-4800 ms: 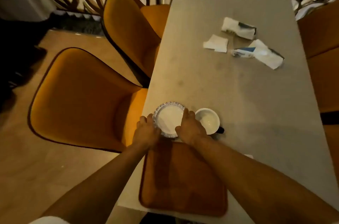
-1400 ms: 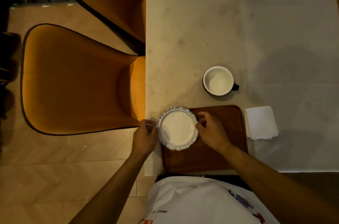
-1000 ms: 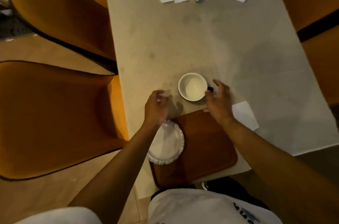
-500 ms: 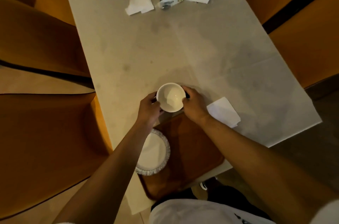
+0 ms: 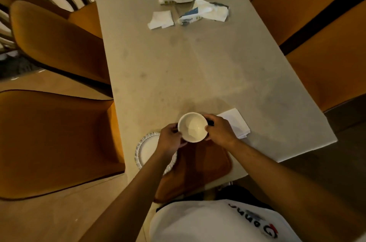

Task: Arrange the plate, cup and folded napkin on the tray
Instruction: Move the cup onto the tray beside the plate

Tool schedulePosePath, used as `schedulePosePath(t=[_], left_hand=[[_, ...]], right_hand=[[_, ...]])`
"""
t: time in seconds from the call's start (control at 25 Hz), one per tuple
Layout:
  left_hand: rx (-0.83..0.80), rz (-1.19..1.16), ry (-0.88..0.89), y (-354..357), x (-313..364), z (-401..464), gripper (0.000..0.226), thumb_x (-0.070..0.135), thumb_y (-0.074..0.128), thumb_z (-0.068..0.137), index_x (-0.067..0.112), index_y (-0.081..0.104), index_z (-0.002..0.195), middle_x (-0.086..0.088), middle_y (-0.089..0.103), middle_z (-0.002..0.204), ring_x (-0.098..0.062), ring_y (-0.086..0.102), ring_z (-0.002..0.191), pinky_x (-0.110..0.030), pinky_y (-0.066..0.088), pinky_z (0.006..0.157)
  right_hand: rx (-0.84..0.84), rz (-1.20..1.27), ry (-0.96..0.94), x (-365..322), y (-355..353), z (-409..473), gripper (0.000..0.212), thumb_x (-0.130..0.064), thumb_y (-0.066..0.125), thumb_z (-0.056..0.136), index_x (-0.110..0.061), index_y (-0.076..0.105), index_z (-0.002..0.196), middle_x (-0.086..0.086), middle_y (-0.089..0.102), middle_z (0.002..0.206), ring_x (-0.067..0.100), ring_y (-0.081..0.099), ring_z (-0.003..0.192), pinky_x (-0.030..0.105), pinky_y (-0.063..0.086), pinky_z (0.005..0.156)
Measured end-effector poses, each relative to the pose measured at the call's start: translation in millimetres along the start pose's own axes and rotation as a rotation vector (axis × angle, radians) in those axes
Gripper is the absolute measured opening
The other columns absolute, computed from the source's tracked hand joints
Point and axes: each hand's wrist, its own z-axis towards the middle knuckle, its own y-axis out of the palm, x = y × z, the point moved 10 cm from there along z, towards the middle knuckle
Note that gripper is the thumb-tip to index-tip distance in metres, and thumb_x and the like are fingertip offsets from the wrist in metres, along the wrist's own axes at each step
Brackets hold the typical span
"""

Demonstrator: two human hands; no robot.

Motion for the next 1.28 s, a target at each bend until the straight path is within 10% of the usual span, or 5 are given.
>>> schedulePosePath(t=[0.36, 1.28], left_hand=[[0.014, 0.056, 0.063, 18.5, -7.9, -18.6, 0.041, -0.011, 0.051, 0.09, 0.016, 0.066, 0.116, -0.014, 0.06, 0.127, -0.041, 0.054, 0.118, -0.042, 0.06, 0.073], [0.035, 0.026, -0.025, 28.2, -7.4, -4.9, 0.041, -0.012, 0.05, 0.091, 0.005, 0.059, 0.127, -0.016, 0.054, 0.128, -0.04, 0.05, 0.122, -0.044, 0.058, 0.084]], right_hand=[[-0.021, -0.092, -0.02, 14.4, -4.4, 0.9, 0.051, -0.001, 0.06, 0.085, -0.026, 0.062, 0.13, 0.002, 0.063, 0.131, 0.03, 0.057, 0.116, 0.045, 0.064, 0.071], [0.043, -0.084, -0.043, 15.7, -22.3, 14.5, 0.049, -0.002, 0.06, 0.092, -0.027, 0.06, 0.134, 0.004, 0.061, 0.137, 0.024, 0.059, 0.106, 0.04, 0.064, 0.067]])
